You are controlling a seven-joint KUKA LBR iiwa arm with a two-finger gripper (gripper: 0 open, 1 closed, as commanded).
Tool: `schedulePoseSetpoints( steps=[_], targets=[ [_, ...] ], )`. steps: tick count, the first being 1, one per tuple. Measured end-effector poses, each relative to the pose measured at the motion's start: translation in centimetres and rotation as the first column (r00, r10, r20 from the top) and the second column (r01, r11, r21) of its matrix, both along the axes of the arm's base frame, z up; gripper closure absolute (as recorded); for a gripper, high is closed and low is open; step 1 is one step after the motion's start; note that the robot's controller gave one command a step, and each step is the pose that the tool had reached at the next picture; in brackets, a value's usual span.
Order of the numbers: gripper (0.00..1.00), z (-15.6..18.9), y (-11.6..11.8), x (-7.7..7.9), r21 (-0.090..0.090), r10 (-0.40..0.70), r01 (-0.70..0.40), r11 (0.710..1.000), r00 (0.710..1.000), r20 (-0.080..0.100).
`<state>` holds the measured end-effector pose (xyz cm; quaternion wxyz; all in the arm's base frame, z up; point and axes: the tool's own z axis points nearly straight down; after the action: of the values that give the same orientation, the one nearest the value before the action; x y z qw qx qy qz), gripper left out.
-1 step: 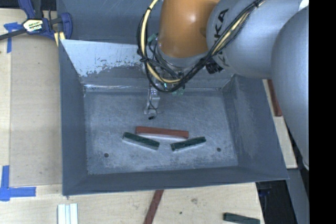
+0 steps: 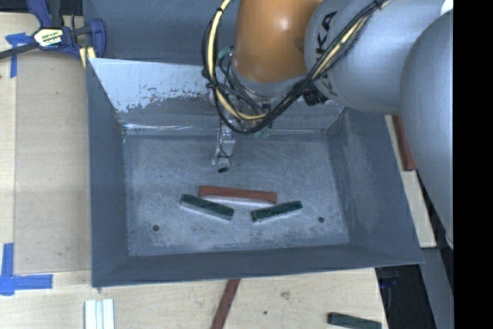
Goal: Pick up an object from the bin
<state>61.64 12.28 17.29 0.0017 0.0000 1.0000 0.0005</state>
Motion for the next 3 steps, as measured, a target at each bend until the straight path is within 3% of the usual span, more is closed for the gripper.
schedulePoseSetpoints(
  steps=[1, 2, 3],
  targets=[
    [0.0, -9.1, -5.7, -5.5, 0.0, 0.007, -0.007, 1.0, 1.0, 0.002],
    [0.0, -9.3, -6.1, -5.4, -0.001, 0.016, -0.016, 1.0, 1.0, -0.004],
    [0.0, -7.2, -2.2, -8.4, 0.001, 0.07, -0.07, 0.998, 0.998, -0.002]
  ],
)
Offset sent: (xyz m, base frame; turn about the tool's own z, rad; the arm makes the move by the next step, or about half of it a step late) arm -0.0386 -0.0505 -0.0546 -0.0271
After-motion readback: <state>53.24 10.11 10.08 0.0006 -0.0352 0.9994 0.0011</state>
